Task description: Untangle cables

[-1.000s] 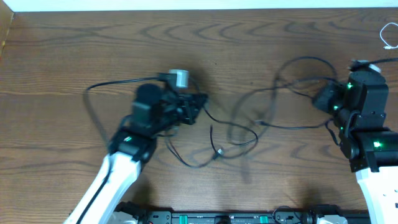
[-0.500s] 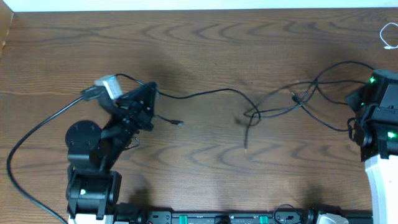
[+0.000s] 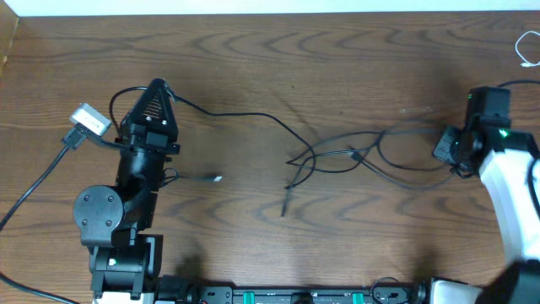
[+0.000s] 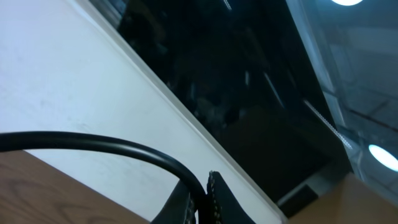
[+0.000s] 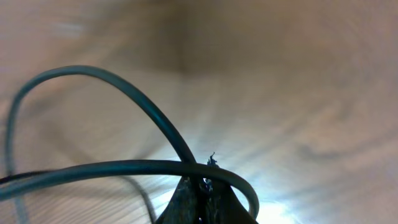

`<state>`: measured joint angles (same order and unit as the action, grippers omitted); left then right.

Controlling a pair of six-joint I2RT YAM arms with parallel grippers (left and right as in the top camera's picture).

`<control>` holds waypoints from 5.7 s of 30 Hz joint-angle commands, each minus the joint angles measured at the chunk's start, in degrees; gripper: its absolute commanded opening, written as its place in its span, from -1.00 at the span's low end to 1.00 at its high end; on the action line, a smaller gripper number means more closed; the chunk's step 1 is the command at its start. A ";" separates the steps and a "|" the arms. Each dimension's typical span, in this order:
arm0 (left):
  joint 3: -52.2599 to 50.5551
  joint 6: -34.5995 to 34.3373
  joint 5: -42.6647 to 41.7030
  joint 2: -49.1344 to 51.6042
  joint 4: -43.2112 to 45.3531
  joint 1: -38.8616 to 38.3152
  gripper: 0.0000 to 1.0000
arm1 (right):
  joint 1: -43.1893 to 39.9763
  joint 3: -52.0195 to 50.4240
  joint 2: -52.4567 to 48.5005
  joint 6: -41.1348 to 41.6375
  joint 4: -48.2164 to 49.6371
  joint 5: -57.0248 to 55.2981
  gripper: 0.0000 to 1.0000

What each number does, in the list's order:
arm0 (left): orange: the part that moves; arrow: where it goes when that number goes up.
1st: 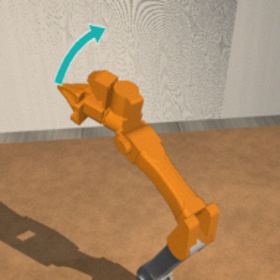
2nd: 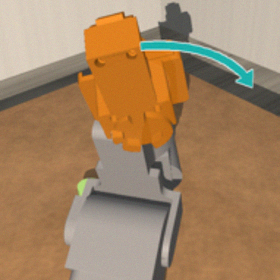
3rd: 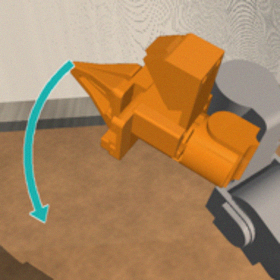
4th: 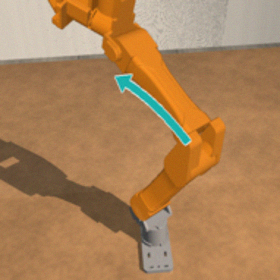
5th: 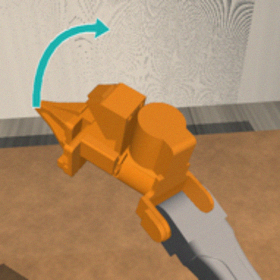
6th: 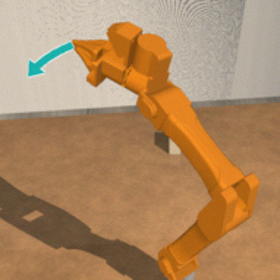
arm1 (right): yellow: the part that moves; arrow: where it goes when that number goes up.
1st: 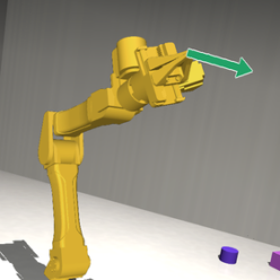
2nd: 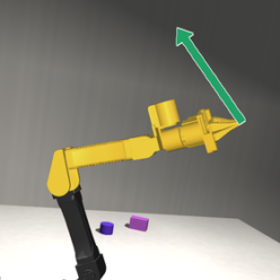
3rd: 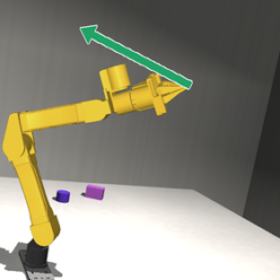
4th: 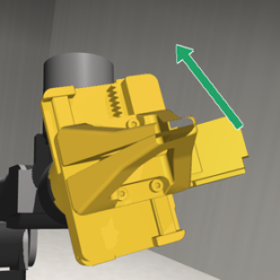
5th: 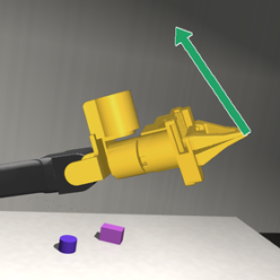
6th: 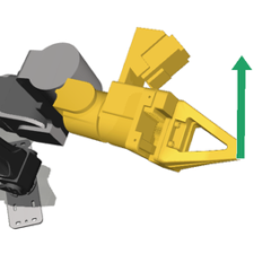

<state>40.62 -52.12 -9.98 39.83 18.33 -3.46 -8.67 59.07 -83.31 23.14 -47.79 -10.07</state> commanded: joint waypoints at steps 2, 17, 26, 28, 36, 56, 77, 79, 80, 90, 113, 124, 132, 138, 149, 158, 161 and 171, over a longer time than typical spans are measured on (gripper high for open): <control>1.99 -0.72 4.07 -0.42 0.63 0.31 -0.85 | -2.67 0.07 -6.08 13.25 -1.44 -11.85 -0.84; 1.99 -1.62 2.51 3.76 -6.67 0.28 -0.85 | -3.67 0.09 0.37 -26.58 4.52 58.25 0.97; 1.99 -2.25 1.60 4.66 -6.62 0.26 -0.85 | 1.99 0.02 5.70 -1.84 3.02 56.39 0.85; 1.99 -2.23 1.60 4.66 -6.69 0.26 -0.85 | 6.12 0.02 4.94 3.17 4.59 53.62 0.68; 1.99 -2.21 1.42 4.66 -6.71 0.28 -0.85 | 22.47 0.02 1.81 18.88 7.19 34.84 0.07; 1.99 -5.55 2.14 4.66 -6.08 0.28 -0.85 | 28.48 0.02 0.52 -45.13 -6.38 81.77 -0.98; 2.03 -14.58 1.40 3.85 10.40 1.95 -0.85 | 6.47 0.02 0.52 -6.86 -1.75 16.26 -0.98; 2.03 -14.12 -0.90 3.91 5.90 1.95 -0.85 | 6.80 0.02 0.52 -11.82 -1.64 24.98 -0.98; 2.01 -13.33 -1.86 4.02 3.78 1.95 -0.85 | 6.88 0.02 0.52 -13.09 -1.49 26.93 -0.97; 1.99 -5.92 -13.68 7.74 -20.52 1.07 -0.85 | 14.19 -0.72 -2.99 -10.05 -1.18 24.87 0.98; 1.99 -1.46 -14.03 14.08 -26.03 -1.44 -0.85 | 25.05 -0.74 -24.28 13.11 13.62 13.09 -0.98; 1.99 -1.46 -14.03 14.08 -27.36 -1.44 -0.85 | 16.02 4.74 -11.58 -2.23 21.70 14.49 -0.98; 1.99 -1.49 -14.03 14.08 -27.34 -1.44 -0.85 | -1.29 16.35 1.46 -4.15 12.96 5.44 -0.98; 1.99 -1.49 -14.03 14.10 -27.32 -1.44 -0.85 | -18.05 21.55 7.10 -3.45 3.41 5.49 -0.98; 1.99 -1.49 -14.05 14.10 -29.07 -1.44 -0.85 | -40.35 22.18 8.37 2.64 2.71 8.28 -0.98; 1.99 -1.49 -14.05 14.10 -31.12 -1.46 -0.85 | -43.19 22.21 -11.19 -7.58 14.73 1.90 -0.98; 1.99 -1.53 -14.05 14.10 -31.32 -1.46 -0.85 | -45.33 22.21 -15.89 -9.92 15.58 -6.75 -0.98; 1.99 -4.26 -15.47 16.61 -20.74 -10.49 -0.85 | -49.70 23.12 -16.63 -8.35 17.70 35.60 0.98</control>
<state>41.74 -55.88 -23.79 54.48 -6.74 -8.43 -58.87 80.73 -101.71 15.31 -30.50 6.02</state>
